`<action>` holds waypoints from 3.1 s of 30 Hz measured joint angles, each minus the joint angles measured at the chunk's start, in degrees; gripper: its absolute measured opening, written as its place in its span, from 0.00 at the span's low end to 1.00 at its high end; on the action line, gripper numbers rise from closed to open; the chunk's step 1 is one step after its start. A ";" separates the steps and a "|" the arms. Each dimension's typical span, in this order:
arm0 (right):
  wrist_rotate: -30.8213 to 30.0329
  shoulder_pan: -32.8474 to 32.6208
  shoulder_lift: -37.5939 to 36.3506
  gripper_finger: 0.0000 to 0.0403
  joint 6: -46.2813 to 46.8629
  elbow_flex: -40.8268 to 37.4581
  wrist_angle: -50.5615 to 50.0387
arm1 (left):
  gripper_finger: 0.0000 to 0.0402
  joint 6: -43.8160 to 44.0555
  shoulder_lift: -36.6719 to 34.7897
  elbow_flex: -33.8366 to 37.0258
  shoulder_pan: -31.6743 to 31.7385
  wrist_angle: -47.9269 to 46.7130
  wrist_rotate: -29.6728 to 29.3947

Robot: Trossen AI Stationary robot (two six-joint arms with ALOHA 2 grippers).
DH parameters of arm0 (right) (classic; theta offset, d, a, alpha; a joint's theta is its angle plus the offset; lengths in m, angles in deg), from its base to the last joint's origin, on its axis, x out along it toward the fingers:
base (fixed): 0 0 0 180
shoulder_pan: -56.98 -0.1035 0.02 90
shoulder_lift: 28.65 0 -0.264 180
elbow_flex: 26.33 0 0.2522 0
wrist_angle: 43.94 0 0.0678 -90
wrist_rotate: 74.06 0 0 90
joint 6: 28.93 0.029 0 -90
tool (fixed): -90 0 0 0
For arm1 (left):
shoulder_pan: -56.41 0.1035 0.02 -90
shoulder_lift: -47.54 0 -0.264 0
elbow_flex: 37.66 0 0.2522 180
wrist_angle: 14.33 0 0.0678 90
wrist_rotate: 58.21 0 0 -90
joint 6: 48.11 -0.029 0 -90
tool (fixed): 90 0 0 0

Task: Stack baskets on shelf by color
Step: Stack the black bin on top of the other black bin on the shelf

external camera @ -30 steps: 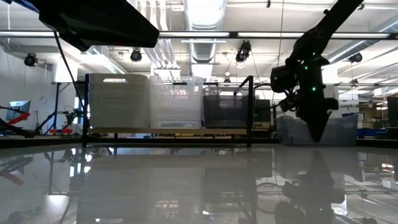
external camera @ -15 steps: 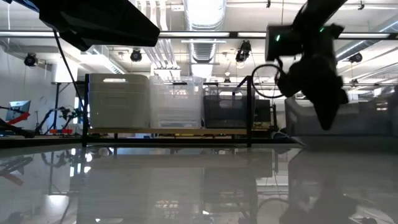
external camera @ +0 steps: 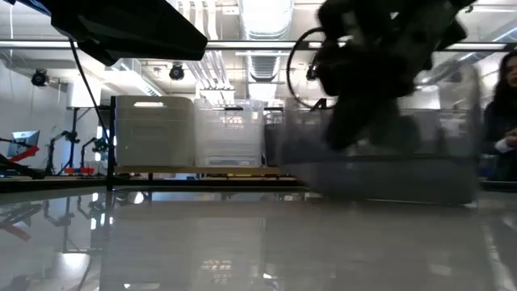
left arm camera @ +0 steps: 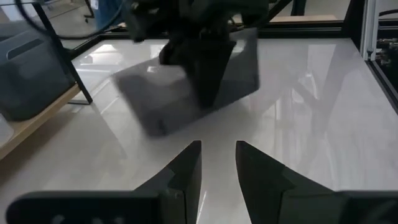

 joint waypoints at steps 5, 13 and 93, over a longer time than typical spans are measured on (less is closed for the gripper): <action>0.61 1.92 6.32 0.28 -3.91 -0.04 16.90 | 0.21 0.00 0.00 0.00 0.00 0.00 0.00; 14.24 5.76 3.78 0.44 -21.53 4.80 22.86 | 0.21 0.42 0.00 0.00 -0.02 0.00 0.21; -23.99 8.80 0.55 0.02 -81.92 42.71 -39.13 | 0.21 -0.95 -9.20 2.75 -17.57 -5.99 -11.69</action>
